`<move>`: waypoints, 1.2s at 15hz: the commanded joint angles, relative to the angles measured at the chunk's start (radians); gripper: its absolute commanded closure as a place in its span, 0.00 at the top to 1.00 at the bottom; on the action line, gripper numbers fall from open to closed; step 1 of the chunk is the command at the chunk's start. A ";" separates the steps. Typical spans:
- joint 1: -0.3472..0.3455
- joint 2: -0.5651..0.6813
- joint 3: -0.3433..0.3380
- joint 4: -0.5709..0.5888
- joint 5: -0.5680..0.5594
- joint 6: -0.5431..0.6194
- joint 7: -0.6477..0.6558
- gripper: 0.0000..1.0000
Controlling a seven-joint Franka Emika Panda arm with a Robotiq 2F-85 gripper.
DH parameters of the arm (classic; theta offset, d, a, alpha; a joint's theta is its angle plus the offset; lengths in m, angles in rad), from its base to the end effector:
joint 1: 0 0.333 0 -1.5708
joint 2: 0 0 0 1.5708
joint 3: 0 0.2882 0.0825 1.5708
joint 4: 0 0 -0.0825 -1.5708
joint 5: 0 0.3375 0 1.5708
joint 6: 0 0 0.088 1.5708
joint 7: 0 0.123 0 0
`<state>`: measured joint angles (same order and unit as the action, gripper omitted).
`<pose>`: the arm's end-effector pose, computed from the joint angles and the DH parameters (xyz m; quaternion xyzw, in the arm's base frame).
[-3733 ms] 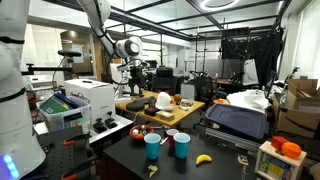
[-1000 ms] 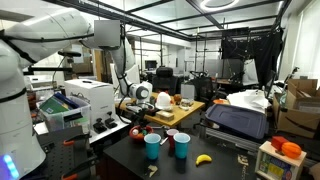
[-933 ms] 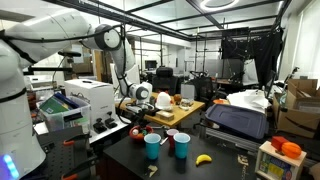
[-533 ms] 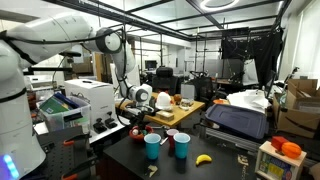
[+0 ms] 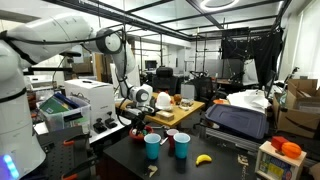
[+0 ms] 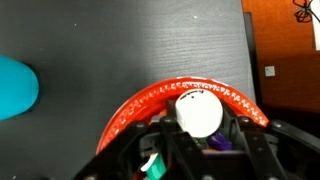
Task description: Pick up the white, orange , white-brown and green objects from the bowl and put them in the cup near the banana plush toy
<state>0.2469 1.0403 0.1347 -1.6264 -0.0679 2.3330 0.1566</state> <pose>0.5232 0.2090 0.0045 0.9794 0.1146 -0.1663 0.0021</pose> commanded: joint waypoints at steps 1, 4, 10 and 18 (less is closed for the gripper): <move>0.007 -0.027 -0.012 -0.006 0.014 -0.029 -0.015 0.18; 0.015 -0.054 -0.018 -0.019 0.008 -0.050 -0.007 0.18; 0.029 -0.167 -0.021 -0.072 -0.010 -0.085 -0.004 0.18; 0.001 -0.289 -0.057 -0.131 0.001 -0.114 0.020 0.18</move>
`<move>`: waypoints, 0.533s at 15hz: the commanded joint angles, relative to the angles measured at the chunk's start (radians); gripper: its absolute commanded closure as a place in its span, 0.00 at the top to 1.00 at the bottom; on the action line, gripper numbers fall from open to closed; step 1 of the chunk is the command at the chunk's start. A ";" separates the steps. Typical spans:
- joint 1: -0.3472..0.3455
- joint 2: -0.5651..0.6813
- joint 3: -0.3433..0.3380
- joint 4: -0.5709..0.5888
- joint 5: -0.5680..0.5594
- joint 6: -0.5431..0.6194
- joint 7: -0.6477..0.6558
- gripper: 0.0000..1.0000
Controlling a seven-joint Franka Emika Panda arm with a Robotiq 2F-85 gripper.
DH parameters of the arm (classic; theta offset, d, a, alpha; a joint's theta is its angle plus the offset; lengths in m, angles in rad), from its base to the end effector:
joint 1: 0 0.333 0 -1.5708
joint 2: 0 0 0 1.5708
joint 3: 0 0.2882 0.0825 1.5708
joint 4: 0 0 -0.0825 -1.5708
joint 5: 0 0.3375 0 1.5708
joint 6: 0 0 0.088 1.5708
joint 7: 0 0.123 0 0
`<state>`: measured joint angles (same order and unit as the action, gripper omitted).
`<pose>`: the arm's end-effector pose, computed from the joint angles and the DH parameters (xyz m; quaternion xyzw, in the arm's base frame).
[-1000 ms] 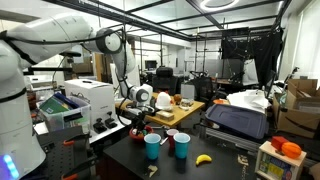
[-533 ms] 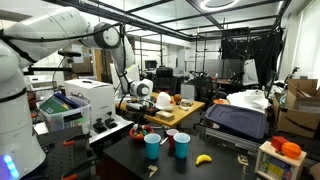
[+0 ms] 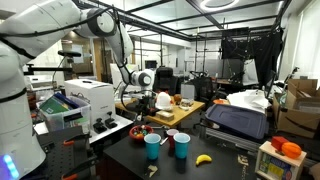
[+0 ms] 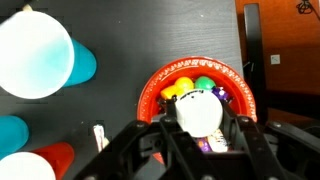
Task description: Pick up the white, orange , white-brown and green objects from the bowl and put them in the cup near the banana plush toy
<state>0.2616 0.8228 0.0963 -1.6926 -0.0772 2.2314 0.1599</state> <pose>0.5476 0.1995 0.1025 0.9835 0.1152 -0.1370 0.0257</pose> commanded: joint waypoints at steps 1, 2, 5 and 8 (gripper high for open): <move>-0.022 -0.082 -0.029 -0.073 0.015 -0.004 0.026 0.18; -0.033 -0.092 -0.036 -0.080 0.021 0.003 0.030 0.18; -0.066 -0.129 -0.063 -0.105 0.040 0.020 0.054 0.18; -0.117 -0.168 -0.082 -0.127 0.088 0.040 0.089 0.18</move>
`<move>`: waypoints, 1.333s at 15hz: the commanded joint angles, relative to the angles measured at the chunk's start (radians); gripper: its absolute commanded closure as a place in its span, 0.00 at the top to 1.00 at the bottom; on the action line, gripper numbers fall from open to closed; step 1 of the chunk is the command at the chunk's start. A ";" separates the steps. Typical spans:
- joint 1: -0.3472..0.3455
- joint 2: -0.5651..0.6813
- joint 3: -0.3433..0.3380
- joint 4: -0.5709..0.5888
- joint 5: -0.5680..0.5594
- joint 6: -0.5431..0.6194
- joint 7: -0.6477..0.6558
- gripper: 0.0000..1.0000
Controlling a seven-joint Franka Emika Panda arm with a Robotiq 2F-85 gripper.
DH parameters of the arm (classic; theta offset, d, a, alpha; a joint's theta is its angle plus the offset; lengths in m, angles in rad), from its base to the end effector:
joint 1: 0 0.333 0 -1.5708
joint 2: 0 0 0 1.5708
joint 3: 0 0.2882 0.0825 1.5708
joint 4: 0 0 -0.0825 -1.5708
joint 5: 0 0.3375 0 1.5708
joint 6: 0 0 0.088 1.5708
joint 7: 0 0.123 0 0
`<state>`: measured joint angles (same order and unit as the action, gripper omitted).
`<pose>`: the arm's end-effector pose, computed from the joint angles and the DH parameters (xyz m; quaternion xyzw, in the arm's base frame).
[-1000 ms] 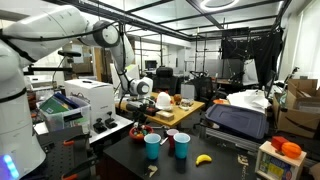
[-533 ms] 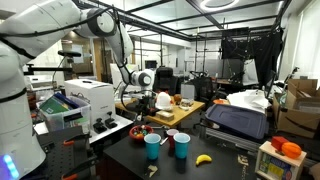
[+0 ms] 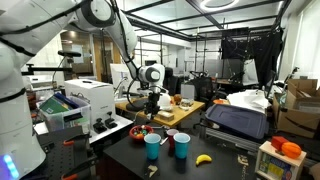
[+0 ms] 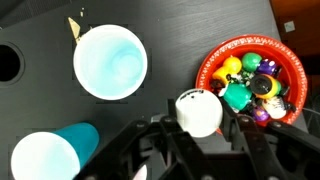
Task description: Pick up the white, orange , white-brown and green objects from the bowl and put them in the cup near the banana plush toy
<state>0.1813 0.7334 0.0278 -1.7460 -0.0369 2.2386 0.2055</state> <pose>0.5707 0.1190 0.1361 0.9927 0.0124 -0.1166 0.0279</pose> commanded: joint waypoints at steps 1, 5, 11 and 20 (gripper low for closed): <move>-0.050 -0.088 -0.021 -0.076 0.064 0.039 0.058 0.18; -0.067 -0.090 -0.063 -0.059 0.082 0.091 0.140 0.18; 0.032 -0.047 -0.190 -0.028 -0.049 0.194 0.346 0.18; 0.057 -0.035 -0.261 -0.049 -0.097 0.199 0.528 0.18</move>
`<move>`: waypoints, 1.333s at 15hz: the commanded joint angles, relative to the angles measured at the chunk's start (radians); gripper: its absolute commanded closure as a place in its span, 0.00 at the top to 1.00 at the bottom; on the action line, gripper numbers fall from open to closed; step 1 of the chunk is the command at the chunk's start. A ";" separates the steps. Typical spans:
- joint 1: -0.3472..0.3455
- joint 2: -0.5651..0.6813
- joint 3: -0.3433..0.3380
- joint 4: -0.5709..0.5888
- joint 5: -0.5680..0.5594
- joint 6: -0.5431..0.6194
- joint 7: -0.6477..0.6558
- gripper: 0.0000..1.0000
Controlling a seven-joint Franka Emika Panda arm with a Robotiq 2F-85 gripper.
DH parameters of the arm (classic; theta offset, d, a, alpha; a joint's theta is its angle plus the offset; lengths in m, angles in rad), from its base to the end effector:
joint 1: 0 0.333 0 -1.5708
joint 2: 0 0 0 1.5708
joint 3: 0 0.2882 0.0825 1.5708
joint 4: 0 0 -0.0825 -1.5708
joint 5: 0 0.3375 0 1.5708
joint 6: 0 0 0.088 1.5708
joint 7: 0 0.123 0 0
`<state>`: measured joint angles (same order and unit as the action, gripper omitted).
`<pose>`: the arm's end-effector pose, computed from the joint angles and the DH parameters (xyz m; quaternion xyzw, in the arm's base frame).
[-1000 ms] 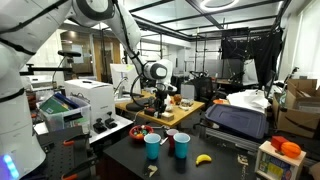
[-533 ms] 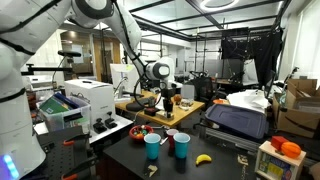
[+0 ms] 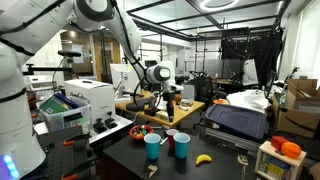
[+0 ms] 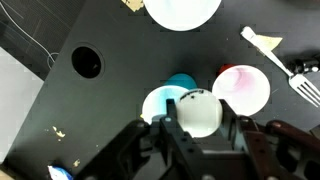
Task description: Pick up the white, orange , white-brown and green objects from the bowl and put them in the cup near the banana plush toy
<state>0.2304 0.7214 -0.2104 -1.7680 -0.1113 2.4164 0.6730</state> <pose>0.6039 0.0168 0.1563 0.9605 -0.2556 0.0065 0.1096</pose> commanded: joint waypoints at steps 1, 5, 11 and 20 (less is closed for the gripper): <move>0.004 -0.018 -0.028 -0.020 -0.023 0.018 0.069 0.18; -0.003 0.016 -0.045 0.019 -0.024 -0.005 0.120 0.18; 0.002 0.078 -0.070 0.068 -0.039 -0.009 0.183 0.18; 0.000 0.177 -0.084 0.204 -0.058 -0.038 0.273 0.18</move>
<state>0.2262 0.8653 -0.2790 -1.6210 -0.1467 2.4148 0.9010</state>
